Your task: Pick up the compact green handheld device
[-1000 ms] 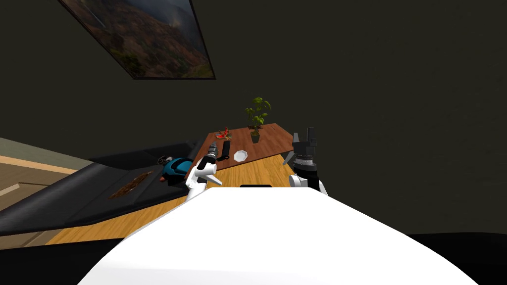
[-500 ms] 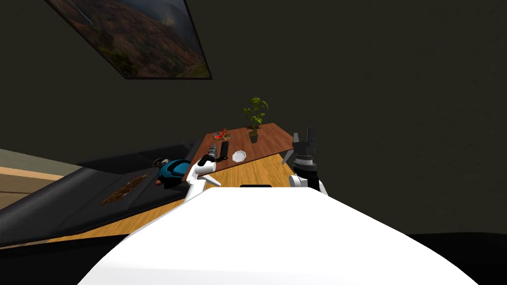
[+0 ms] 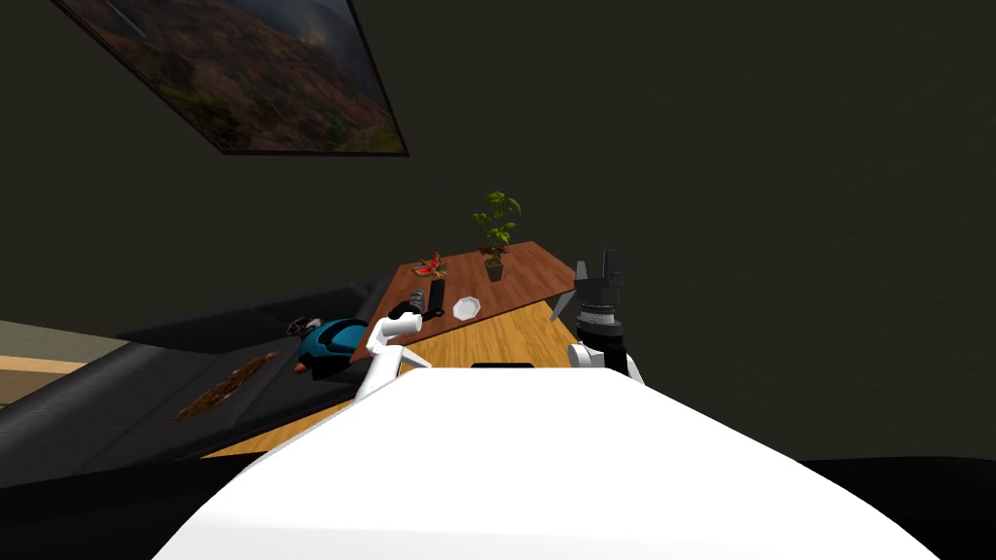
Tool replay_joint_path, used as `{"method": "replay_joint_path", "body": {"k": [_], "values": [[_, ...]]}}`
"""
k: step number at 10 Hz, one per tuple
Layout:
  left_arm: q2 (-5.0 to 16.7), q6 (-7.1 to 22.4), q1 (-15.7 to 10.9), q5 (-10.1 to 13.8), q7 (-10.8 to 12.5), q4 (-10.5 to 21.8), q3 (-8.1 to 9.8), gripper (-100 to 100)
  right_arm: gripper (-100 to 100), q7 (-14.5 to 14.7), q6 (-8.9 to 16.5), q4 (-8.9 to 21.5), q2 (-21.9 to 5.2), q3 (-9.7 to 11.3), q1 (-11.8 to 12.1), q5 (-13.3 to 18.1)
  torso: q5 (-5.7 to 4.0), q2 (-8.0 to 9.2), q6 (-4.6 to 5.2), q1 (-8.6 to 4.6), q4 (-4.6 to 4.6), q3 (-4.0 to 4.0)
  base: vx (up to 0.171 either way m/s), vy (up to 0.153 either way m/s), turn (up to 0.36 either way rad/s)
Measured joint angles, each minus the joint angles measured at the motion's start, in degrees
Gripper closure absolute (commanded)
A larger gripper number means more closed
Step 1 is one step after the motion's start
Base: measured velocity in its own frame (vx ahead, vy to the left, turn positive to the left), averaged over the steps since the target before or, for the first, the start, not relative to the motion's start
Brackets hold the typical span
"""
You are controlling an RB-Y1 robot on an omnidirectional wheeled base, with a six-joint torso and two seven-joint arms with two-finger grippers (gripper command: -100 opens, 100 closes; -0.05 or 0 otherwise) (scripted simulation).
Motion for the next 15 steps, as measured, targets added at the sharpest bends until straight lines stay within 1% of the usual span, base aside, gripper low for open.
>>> {"method": "replay_joint_path", "body": {"k": [1, 2, 3, 4, 5, 7, 10, 11, 13, 14, 15], "values": [[0.3, 1.3, -0.7, 0.2, 0.0, 1.6, 0.28, -100, 0, 0.0, 0.0, 0.0, 0.0, 0.0, 0.0, 0.0, 0.00, 0.00, -0.03, 0.01, 0.00, 0.00, 0.001, 0.001, 0.012], [0.5, 2.6, -0.9, 0.4, 0.0, 2.0, 0.38, -100, 0, 0.0, 0.0, 0.0, 0.0, 0.0, 0.0, 0.0, 0.00, 0.02, -0.03, 0.01, 0.00, 0.01, 0.004, 0.000, -0.078], [1.0, 4.0, -2.4, 0.6, 0.0, 4.0, 0.87, -100, 0, 0.0, 0.0, 0.0, 0.0, 0.0, 0.0, 0.0, 0.00, 0.00, 0.00, 0.00, 0.00, 0.00, 0.005, 0.004, -0.054], [1.1, 5.5, -2.9, 0.8, 0.0, 4.9, 1.14, -100, 0, 0.0, 0.0, 0.0, 0.0, 0.0, 0.0, 0.0, 0.00, 0.00, -0.03, 0.01, 0.00, 0.00, 0.000, 0.000, 0.000], [1.4, 6.7, -3.0, 1.1, 0.0, 5.1, 1.23, -100, 0, 0.0, 0.0, 0.0, 0.0, 0.0, 0.0, 0.0, 0.00, 0.02, -0.03, 0.01, 0.00, 0.01, 0.005, 0.003, -0.064], [1.8, 10.0, -4.7, 1.3, 0.0, 7.4, 1.97, -100, 0, 0.0, 0.0, 0.0, 0.0, 0.0, 0.0, 0.0, 0.00, 0.00, -0.02, 0.01, 0.00, 0.00, 0.009, 0.006, -0.064], [2.9, 14.9, -7.9, 2.0, -0.1, 12.3, 3.28, -100, 0, 0.0, 0.0, 0.0, 0.0, 0.0, 0.0, 0.0, 0.01, -0.03, -0.01, 0.04, -0.01, -0.02, 0.012, 0.011, -0.055], [3.2, 16.5, -8.1, 2.4, -0.3, 13.3, 3.60, -100, 0, 0.0, 0.0, 0.0, 0.0, 0.0, 0.0, 0.0, 0.01, -0.02, -0.04, 0.05, -0.01, -0.01, 0.015, 0.014, -0.066], [3.5, 19.7, -10.2, 2.3, -0.2, 16.3, 4.28, -100, 0, 0.0, 0.0, 0.0, 0.0, 0.0, 0.0, 0.0, 0.01, -0.03, -0.03, 0.05, -0.01, -0.02, 0.016, 0.015, -0.051], [4.1, 21.3, -11.4, 2.8, -0.3, 18.2, 4.82, -100, 0, 0.0, 0.0, 0.0, 0.0, 0.0, 0.0, 0.0, 0.01, -0.05, -0.02, 0.06, -0.01, -0.03, 0.016, 0.018, -0.032], [4.3, 23.0, -11.9, 3.0, -0.4, 19.1, 5.10, -100, 0, 0.0, 0.0, 0.0, 0.0, 0.0, 0.0, 0.0, 0.02, -0.04, -0.04, 0.06, -0.01, -0.02, 0.018, 0.018, -0.055]]}}
